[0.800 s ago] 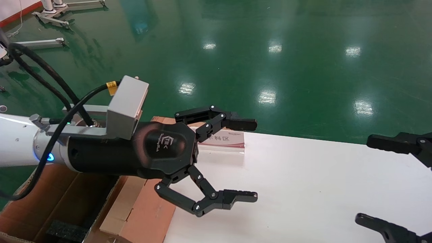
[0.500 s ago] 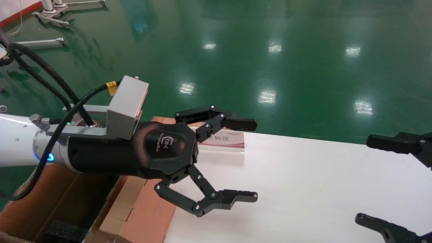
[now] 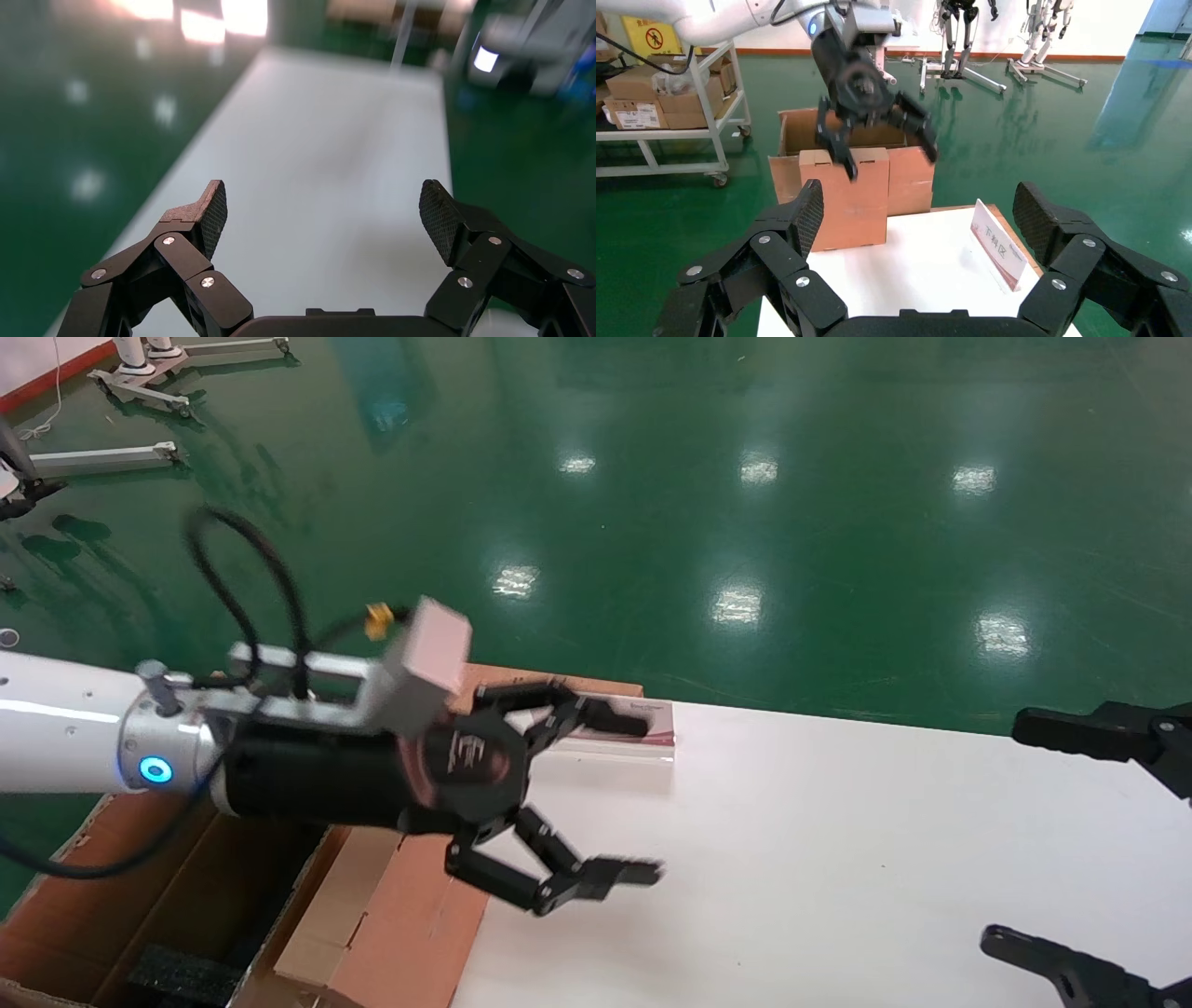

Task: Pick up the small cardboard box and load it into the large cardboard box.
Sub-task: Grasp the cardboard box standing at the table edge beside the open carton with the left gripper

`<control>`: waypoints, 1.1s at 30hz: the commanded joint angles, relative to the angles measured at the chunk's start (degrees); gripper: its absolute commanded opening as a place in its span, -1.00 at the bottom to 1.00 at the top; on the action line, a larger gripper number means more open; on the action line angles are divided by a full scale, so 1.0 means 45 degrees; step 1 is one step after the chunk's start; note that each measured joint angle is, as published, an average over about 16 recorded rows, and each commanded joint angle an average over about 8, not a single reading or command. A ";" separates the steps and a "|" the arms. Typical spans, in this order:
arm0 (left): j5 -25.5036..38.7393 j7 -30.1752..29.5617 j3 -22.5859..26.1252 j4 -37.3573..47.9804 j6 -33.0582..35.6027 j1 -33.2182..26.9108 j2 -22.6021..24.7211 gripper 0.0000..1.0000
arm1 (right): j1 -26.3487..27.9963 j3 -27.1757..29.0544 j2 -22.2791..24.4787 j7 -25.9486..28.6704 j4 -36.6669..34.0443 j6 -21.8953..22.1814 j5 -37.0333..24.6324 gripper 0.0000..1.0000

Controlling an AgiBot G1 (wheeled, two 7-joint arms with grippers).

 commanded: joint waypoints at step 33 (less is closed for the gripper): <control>1.0430 -1.1133 0.5935 -0.0489 0.1751 -0.6937 0.1117 1.00 | 0.0008 -0.0033 0.0013 -0.0017 -0.0002 0.0013 0.0022 1.00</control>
